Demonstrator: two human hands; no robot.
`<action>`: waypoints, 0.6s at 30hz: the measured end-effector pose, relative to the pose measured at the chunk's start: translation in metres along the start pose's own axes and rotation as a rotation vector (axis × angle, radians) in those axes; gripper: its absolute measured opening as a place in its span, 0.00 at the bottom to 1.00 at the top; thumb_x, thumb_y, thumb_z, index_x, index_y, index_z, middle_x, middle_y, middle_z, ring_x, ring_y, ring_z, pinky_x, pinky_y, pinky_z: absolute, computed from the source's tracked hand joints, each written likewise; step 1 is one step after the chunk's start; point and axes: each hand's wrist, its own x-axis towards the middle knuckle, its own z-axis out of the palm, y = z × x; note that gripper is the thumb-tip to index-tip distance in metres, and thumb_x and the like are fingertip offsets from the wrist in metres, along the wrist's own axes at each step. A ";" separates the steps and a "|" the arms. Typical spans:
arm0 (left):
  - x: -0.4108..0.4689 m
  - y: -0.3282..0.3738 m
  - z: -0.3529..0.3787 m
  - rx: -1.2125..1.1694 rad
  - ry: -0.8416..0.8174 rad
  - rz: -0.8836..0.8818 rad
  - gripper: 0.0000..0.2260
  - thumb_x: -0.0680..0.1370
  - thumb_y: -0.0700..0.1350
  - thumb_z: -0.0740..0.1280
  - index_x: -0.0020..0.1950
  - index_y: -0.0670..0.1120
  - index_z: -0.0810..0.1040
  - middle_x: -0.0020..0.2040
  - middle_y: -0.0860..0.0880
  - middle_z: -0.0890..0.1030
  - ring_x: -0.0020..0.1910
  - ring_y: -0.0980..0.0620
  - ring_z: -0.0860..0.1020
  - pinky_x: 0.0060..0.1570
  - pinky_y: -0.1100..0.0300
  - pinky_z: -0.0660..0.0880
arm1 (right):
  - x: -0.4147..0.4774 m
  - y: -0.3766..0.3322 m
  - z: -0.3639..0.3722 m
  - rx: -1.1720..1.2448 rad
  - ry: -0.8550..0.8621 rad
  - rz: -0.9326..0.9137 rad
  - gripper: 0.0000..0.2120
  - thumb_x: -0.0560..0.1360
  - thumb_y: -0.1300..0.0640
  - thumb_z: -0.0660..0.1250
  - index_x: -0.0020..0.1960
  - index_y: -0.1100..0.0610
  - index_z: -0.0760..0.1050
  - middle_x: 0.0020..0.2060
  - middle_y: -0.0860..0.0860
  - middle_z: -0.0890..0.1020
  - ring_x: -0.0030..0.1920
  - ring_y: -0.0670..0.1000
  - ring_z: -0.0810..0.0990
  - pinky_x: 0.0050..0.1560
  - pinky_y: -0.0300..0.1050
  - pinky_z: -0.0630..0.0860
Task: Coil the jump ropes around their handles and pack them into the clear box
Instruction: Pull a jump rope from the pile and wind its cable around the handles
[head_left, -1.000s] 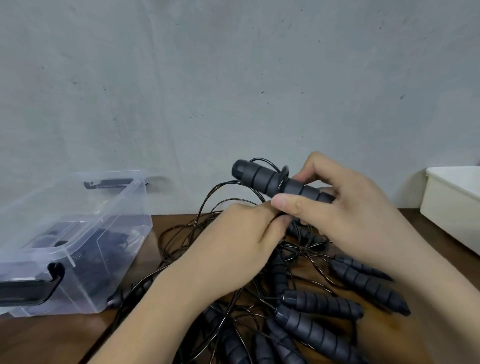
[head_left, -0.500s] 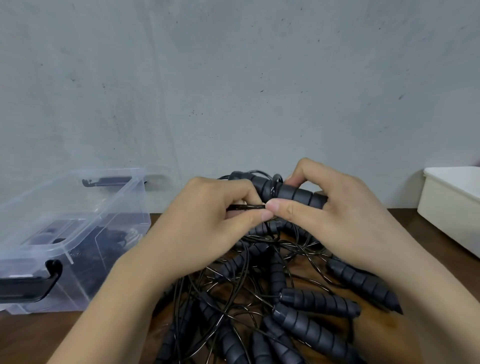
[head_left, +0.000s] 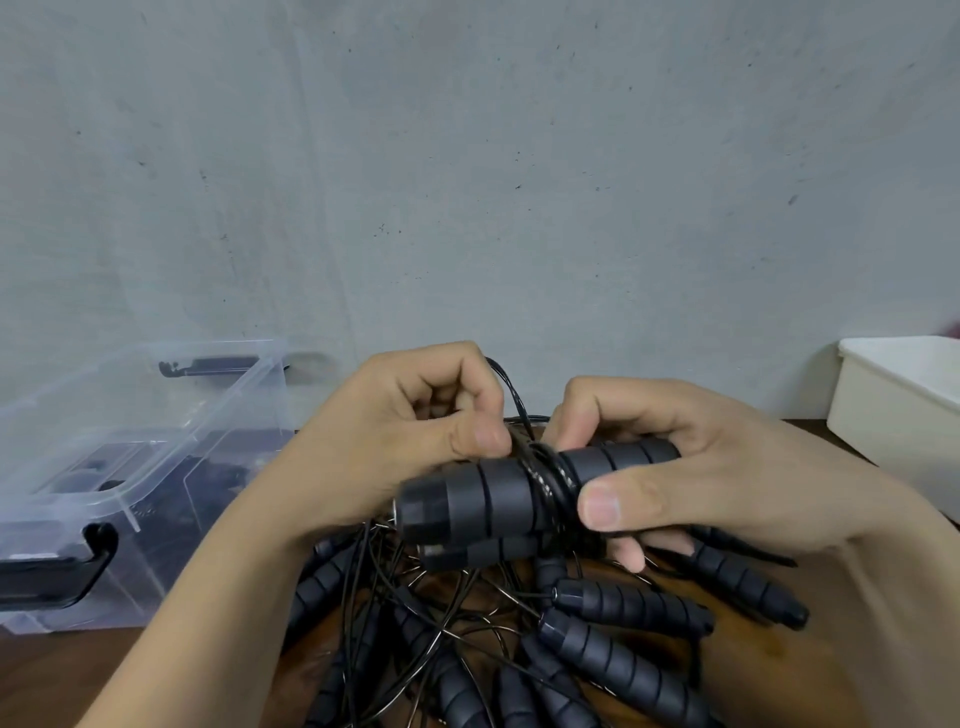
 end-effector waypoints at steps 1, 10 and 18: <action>-0.001 -0.003 0.001 -0.003 -0.006 -0.001 0.13 0.75 0.55 0.77 0.43 0.47 0.81 0.36 0.52 0.78 0.33 0.59 0.73 0.36 0.69 0.70 | 0.001 0.002 0.001 0.059 0.010 -0.052 0.21 0.76 0.46 0.78 0.53 0.62 0.75 0.37 0.70 0.78 0.30 0.62 0.73 0.27 0.44 0.67; 0.010 -0.011 0.035 0.116 0.152 -0.118 0.23 0.89 0.53 0.54 0.34 0.49 0.69 0.30 0.48 0.72 0.33 0.50 0.72 0.45 0.60 0.71 | 0.007 0.000 0.007 0.328 0.262 -0.352 0.16 0.78 0.46 0.75 0.52 0.58 0.76 0.42 0.61 0.81 0.34 0.56 0.79 0.30 0.43 0.72; 0.011 -0.013 0.043 0.362 0.205 -0.033 0.12 0.88 0.54 0.58 0.47 0.57 0.75 0.32 0.48 0.77 0.33 0.54 0.77 0.40 0.58 0.75 | 0.011 -0.002 0.019 -0.108 0.684 -0.472 0.07 0.81 0.48 0.71 0.53 0.50 0.78 0.48 0.58 0.84 0.37 0.60 0.82 0.34 0.55 0.77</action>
